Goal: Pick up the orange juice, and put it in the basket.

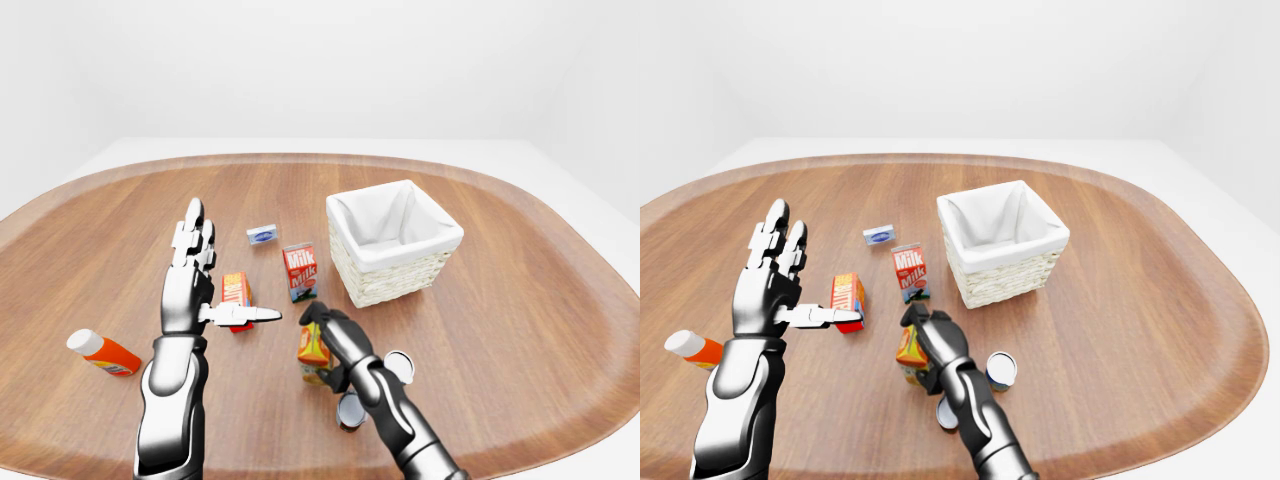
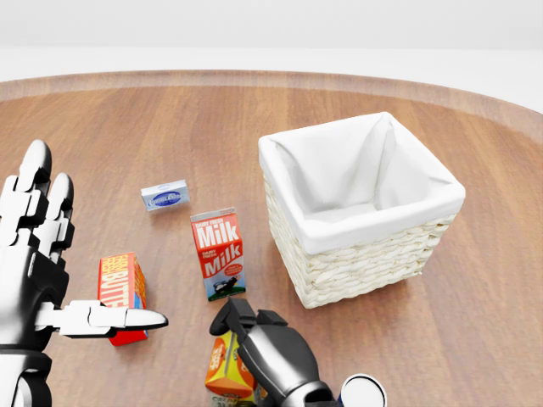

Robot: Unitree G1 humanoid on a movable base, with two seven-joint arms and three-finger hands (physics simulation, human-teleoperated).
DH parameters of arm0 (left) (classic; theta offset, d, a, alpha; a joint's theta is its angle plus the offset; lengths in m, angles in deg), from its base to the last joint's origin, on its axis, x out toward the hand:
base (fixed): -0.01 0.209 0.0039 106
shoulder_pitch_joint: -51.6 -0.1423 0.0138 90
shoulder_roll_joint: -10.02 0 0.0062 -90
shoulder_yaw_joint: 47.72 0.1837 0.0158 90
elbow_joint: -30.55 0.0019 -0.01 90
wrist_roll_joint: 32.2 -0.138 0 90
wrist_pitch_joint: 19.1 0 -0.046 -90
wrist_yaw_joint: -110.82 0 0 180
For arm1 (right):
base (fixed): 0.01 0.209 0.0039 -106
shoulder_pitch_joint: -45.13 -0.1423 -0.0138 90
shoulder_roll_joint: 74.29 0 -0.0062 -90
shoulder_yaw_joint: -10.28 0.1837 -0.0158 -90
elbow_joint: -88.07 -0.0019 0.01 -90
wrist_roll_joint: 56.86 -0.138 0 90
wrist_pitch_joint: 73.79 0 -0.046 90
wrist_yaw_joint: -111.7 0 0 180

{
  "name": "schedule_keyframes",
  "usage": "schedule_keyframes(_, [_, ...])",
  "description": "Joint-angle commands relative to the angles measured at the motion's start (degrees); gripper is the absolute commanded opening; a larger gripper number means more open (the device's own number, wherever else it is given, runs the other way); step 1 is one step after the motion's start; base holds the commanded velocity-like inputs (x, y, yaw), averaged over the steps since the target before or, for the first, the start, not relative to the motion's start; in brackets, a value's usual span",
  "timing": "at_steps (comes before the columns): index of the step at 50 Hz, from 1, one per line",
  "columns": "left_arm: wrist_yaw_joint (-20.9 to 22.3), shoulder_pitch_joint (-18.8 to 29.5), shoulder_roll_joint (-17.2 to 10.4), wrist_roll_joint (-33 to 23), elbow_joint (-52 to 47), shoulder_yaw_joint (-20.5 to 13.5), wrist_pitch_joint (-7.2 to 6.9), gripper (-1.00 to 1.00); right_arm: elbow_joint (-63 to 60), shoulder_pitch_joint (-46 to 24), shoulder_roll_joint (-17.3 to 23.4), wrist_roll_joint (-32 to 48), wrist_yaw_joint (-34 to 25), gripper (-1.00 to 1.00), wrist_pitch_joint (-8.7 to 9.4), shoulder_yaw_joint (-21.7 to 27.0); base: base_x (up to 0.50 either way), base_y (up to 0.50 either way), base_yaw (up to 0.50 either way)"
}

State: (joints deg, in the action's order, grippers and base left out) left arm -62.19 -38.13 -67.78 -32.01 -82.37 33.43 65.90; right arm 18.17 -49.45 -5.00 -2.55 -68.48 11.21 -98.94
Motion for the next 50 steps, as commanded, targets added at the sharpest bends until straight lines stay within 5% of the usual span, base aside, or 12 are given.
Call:
schedule_keyframes(1, [0.01,0.00,-0.01,0.00,0.00,0.01,0.00,1.00,-1.10,-1.60,-0.01,4.36,1.75,-1.00,0.00,0.63,0.00,0.00,0.00])
schedule_keyframes(27, [-0.01,0.00,0.01,0.01,0.00,-0.01,0.00,1.00,3.03,-9.84,-1.69,3.92,1.26,-1.00,0.00,3.74,0.00,0.00,0.00])
schedule_keyframes(50, [0.02,0.00,0.00,0.01,0.00,0.00,0.00,1.00,-6.29,-13.34,-2.17,2.53,-6.44,-1.00,0.00,4.93,0.00,0.00,0.00])
